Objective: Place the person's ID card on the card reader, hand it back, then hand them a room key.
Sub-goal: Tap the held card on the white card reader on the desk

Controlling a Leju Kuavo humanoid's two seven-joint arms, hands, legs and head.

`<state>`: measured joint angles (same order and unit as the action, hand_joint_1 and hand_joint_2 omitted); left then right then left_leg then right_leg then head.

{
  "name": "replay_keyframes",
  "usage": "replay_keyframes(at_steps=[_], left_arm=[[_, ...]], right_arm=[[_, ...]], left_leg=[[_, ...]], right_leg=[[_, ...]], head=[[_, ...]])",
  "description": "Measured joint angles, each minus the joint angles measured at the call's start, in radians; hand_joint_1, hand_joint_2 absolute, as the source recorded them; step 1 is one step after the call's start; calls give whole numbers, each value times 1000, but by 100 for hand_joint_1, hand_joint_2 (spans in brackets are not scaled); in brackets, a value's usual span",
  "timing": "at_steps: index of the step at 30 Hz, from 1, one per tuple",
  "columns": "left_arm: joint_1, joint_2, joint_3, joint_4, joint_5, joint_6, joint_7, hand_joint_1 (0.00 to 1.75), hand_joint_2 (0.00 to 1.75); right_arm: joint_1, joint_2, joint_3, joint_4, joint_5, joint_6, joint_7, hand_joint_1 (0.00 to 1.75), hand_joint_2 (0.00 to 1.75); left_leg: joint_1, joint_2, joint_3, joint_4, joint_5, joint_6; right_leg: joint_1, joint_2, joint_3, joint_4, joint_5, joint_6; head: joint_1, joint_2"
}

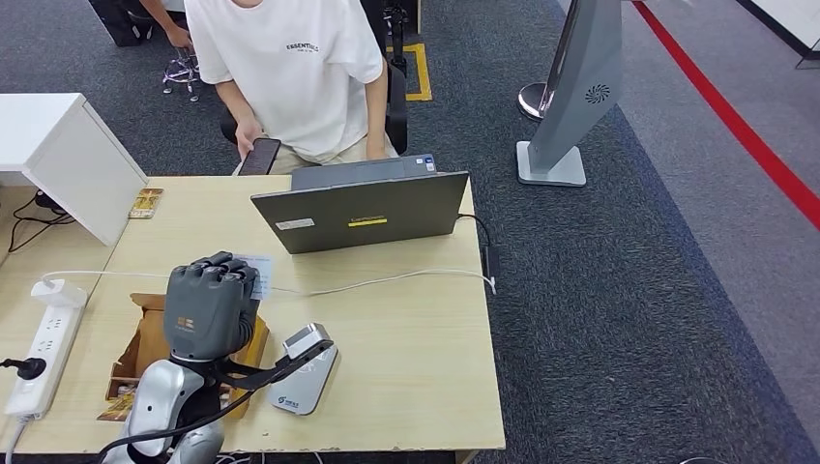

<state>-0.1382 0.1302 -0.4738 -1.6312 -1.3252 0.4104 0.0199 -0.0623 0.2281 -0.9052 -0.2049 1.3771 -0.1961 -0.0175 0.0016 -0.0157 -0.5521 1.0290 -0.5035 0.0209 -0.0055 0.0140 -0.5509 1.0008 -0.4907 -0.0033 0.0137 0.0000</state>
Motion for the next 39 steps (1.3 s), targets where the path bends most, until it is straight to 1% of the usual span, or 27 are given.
replay_keyframes(at_steps=[13, 20, 24, 31, 39], left_arm=[[4, 0, -4, 14, -2, -15, 3, 175, 175], [19, -12, -24, 70, -6, -29, 7, 175, 175], [27, -25, -30, 118, 7, -87, 28, 175, 175], [28, -48, -31, 214, 10, -87, 30, 175, 175], [28, -57, -31, 245, 9, -86, 30, 175, 175]], right_arm=[[0, 0, 0, 0, 2, 0, 0, 0, 175], [0, 0, 0, 0, 8, 2, -1, 0, 175], [-1, 0, 0, 0, 20, 10, -2, 0, 175], [-1, 0, 0, 0, 29, 15, -2, 0, 175], [-1, 0, 0, 0, 30, 15, -2, 0, 175]], left_leg=[[0, 0, 0, 0, 0, 0], [0, 0, 0, 0, 0, 0], [0, 0, 0, 0, 0, 0], [0, 0, 0, 0, 0, 0], [0, 0, 0, 0, 0, 0]], right_leg=[[0, 0, 0, 0, 0, 0], [0, 0, 0, 0, 0, 0], [0, 0, 0, 0, 0, 0], [0, 0, 0, 0, 0, 0], [0, 0, 0, 0, 0, 0]], head=[[0, 0], [0, 0], [0, 0], [0, 0], [0, 0]])
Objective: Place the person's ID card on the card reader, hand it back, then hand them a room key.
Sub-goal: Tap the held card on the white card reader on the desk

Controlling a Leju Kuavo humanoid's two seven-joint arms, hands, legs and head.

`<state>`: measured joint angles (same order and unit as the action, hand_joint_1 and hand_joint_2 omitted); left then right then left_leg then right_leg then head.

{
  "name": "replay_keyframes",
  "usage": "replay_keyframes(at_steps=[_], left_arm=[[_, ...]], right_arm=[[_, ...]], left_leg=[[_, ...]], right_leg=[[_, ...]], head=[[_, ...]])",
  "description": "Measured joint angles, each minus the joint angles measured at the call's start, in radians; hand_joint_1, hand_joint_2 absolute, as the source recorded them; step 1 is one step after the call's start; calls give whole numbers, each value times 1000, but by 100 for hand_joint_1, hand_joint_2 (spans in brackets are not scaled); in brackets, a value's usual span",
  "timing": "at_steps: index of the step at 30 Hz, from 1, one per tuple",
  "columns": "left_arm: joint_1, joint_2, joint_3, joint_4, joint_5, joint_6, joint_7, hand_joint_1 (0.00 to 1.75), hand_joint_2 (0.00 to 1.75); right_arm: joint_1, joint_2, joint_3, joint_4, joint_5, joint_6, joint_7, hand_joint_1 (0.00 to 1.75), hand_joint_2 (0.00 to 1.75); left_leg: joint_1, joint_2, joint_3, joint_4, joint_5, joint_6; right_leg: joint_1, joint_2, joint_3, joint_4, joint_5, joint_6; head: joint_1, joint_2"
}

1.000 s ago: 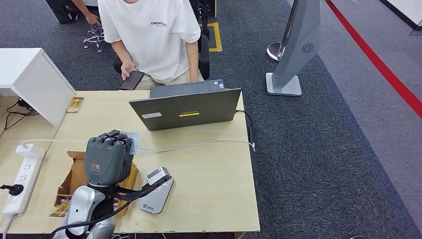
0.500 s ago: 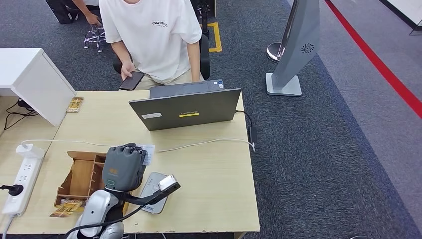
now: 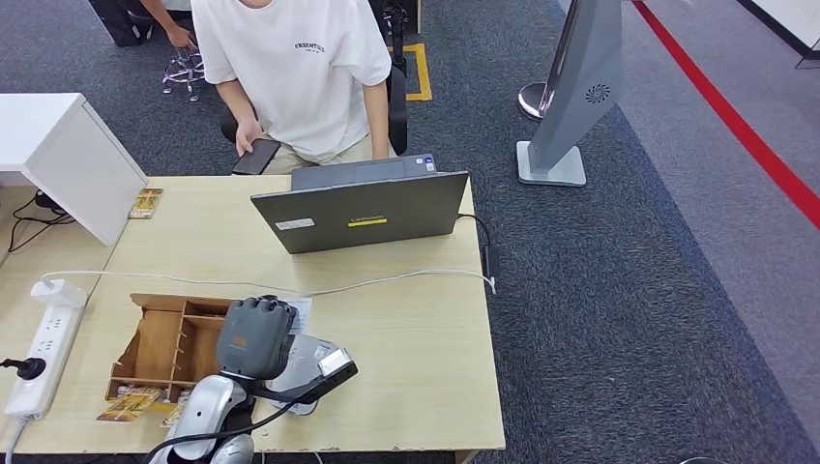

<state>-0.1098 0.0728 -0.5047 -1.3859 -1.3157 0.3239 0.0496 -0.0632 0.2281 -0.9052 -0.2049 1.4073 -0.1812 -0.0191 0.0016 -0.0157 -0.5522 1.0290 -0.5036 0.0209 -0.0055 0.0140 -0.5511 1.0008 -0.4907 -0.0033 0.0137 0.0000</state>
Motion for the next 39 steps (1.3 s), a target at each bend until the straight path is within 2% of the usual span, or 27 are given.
replay_keyframes(at_steps=[23, 39], left_arm=[[-1, -12, 0, 48, 0, -12, 1, 175, 175], [10, -53, -2, 190, -19, -32, 9, 175, 175]], right_arm=[[0, 0, 0, 0, 9, 1, 0, 0, 175], [-1, 0, 2, 0, 23, 7, 0, 0, 175]], left_leg=[[0, 0, 0, 0, 0, 0], [0, 0, 0, 0, 0, 0]], right_leg=[[0, 0, 0, 0, 0, 0], [0, 0, 0, 0, 0, 0]], head=[[0, 0], [0, 0]])
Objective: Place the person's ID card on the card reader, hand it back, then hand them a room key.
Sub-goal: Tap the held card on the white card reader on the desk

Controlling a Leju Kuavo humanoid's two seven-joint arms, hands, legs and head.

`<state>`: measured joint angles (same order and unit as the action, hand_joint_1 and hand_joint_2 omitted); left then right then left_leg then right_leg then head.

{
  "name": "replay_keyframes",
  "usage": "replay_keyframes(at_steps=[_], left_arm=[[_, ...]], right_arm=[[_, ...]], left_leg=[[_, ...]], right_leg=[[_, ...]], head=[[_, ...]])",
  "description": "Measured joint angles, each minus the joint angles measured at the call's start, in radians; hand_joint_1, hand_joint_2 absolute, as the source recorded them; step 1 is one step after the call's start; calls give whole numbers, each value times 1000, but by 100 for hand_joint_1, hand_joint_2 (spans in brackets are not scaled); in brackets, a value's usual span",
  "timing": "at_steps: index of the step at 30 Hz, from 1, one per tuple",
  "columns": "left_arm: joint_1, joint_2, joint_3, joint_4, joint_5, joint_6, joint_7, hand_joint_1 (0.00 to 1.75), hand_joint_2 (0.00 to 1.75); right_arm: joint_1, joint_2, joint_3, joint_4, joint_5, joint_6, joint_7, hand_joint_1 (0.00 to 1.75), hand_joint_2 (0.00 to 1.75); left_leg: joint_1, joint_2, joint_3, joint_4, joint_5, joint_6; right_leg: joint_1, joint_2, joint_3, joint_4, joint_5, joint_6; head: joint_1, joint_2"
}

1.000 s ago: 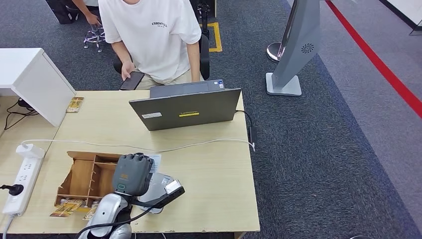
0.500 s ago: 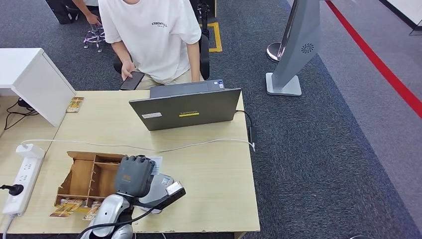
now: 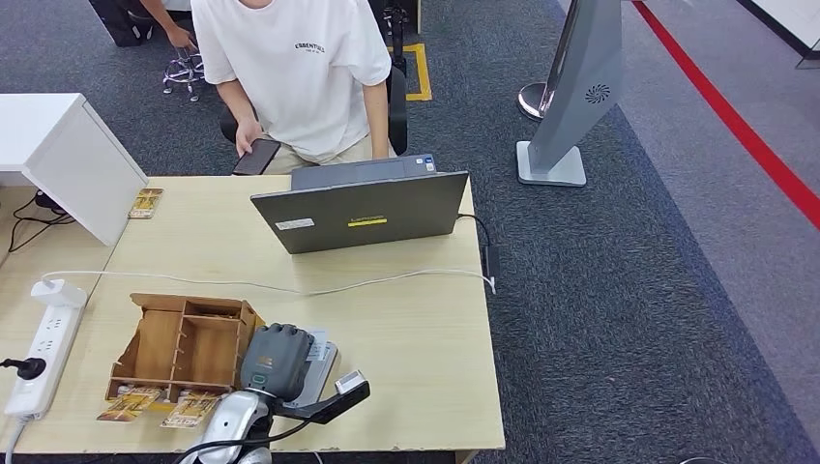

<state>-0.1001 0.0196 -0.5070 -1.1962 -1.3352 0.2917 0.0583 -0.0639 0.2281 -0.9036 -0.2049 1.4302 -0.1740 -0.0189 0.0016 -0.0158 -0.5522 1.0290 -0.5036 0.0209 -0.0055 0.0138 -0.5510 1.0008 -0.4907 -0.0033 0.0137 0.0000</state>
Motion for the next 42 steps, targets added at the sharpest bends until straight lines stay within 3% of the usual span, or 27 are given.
replay_keyframes(at_steps=[36, 42], left_arm=[[6, -9, -3, 17, -3, -5, 1, 175, 175], [5, -8, -3, 31, -10, -62, 29, 175, 175]], right_arm=[[0, 0, 0, 0, 5, -1, 0, 0, 175], [0, 0, 0, 0, 6, -1, -1, 0, 175]], left_leg=[[0, 0, 0, 0, 0, 0], [0, 0, 0, 0, 0, 0]], right_leg=[[0, 0, 0, 0, 0, 0], [0, 0, 0, 0, 0, 0]], head=[[0, 0], [0, 0]])
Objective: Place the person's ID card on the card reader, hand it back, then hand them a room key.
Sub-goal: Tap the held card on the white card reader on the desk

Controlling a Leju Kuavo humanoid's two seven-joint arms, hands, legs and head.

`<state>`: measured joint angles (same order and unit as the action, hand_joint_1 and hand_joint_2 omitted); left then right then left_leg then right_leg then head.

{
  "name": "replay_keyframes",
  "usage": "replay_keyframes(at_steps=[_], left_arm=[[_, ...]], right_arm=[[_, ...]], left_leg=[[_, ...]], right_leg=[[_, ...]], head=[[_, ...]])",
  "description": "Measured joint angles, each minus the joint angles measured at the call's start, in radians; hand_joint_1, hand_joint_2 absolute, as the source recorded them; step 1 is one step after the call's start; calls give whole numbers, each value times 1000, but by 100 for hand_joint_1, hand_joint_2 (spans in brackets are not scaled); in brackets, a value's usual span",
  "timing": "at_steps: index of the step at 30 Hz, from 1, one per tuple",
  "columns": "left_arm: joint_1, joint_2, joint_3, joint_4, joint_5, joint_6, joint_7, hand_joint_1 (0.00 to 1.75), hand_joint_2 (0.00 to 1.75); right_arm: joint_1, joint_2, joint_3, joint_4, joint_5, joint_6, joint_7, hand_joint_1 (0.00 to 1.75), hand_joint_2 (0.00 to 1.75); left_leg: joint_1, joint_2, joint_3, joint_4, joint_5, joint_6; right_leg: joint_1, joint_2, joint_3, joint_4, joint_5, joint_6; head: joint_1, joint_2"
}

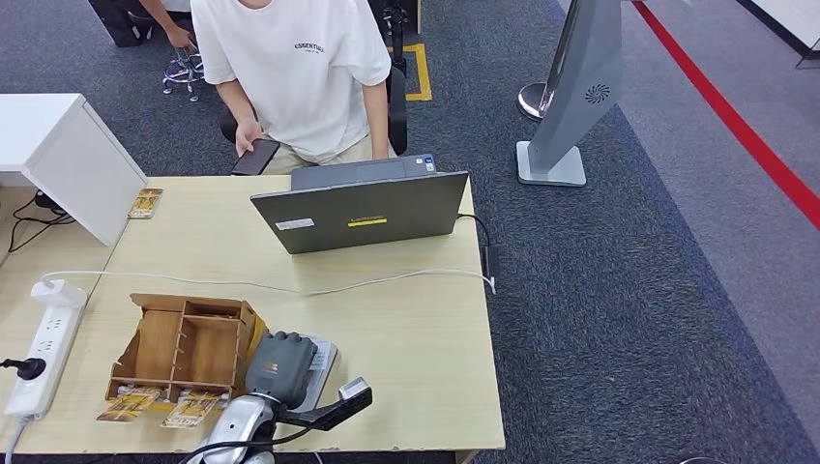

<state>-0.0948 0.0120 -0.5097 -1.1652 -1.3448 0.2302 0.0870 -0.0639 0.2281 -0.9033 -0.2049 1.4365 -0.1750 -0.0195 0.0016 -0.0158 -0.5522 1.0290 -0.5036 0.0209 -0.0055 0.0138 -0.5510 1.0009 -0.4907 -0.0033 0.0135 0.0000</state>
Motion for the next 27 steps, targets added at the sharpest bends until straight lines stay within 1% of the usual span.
replay_keyframes(at_steps=[10, 17, 27], left_arm=[[-1, 2, 0, 28, 0, -21, 7, 175, 175], [-16, 3, -4, 38, 0, -50, 20, 175, 175], [-27, 8, -14, 40, 1, -62, 33, 175, 175]], right_arm=[[0, 0, 0, 0, 1, 1, 0, 0, 175], [0, 0, 0, 0, 1, 1, 0, 0, 175], [0, 0, 0, 0, 6, 0, 0, 0, 175]], left_leg=[[0, 0, 0, 0, 0, 0], [0, 0, 0, 0, 0, 0], [0, 0, 1, 0, 0, 0]], right_leg=[[0, 0, 0, 0, 0, 0], [0, 0, 0, 0, 0, 0], [0, 0, 1, 0, 0, 0]], head=[[0, 0], [0, 0], [0, 0]])
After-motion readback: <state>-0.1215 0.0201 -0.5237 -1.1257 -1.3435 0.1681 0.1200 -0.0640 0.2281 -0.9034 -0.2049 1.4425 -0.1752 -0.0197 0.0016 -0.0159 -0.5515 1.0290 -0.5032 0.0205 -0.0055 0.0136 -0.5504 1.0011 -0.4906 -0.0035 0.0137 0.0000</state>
